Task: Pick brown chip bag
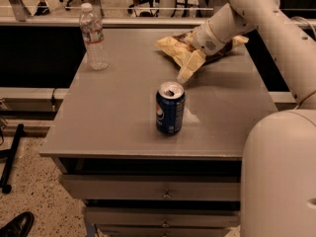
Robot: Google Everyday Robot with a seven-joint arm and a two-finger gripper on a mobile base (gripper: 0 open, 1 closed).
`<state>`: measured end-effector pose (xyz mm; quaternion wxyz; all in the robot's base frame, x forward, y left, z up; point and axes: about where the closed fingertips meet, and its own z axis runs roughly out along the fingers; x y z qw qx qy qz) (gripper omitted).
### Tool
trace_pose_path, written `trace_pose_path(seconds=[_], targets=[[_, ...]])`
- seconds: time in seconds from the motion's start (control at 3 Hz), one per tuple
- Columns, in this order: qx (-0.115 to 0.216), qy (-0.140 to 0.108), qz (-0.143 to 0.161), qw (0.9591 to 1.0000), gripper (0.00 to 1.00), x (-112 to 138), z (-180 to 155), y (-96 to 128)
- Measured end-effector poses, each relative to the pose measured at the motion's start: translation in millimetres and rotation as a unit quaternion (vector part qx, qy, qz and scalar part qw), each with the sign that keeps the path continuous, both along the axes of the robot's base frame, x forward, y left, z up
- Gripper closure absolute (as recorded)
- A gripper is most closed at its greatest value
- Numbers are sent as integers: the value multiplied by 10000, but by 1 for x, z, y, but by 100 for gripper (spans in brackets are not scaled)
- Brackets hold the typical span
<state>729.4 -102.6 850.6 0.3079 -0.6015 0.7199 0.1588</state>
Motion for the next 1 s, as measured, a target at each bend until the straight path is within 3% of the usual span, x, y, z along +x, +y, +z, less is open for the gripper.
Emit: trace_pose_path(seconds=[0.67, 1.0], targets=[[35, -74, 120, 9999, 0, 5, 5, 6], [-90, -242, 197, 9995, 2, 13, 11, 6]])
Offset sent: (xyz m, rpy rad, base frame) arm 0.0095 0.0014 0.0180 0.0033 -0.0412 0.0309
